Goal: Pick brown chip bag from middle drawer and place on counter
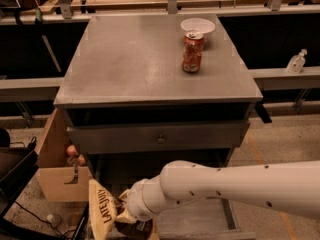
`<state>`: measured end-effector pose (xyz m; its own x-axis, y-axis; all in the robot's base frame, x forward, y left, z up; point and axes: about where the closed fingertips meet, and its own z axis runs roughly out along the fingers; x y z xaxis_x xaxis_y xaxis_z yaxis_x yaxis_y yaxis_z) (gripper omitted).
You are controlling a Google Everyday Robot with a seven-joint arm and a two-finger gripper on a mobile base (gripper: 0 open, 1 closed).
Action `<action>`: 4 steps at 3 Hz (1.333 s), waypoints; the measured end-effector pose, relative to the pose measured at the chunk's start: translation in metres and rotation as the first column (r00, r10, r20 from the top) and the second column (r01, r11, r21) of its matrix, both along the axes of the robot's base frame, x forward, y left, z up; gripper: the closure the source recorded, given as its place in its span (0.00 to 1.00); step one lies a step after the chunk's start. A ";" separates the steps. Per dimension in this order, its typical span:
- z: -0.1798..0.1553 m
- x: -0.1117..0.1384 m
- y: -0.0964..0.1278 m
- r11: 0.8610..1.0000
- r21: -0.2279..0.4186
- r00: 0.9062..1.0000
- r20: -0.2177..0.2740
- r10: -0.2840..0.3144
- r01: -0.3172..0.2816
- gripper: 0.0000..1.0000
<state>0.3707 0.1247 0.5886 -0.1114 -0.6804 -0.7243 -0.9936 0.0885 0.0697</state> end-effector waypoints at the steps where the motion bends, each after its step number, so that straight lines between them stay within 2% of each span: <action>1: 0.094 -0.036 0.018 0.991 0.061 0.989 0.095 0.111 -0.117 1.00; 2: 0.205 -0.059 0.028 0.978 0.118 0.967 0.211 0.146 -0.173 1.00; 3: 0.320 -0.038 -0.028 0.982 0.185 0.965 0.261 -0.010 -0.040 1.00; 4: 0.382 -0.017 -0.051 0.968 0.245 0.945 0.300 -0.129 0.054 1.00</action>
Offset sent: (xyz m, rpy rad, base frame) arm -0.0685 -0.0944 0.3402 0.1997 -0.1981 -0.0638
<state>0.3538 0.0734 0.9711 0.0911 -0.4879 -0.8681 -0.9568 0.1989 -0.2122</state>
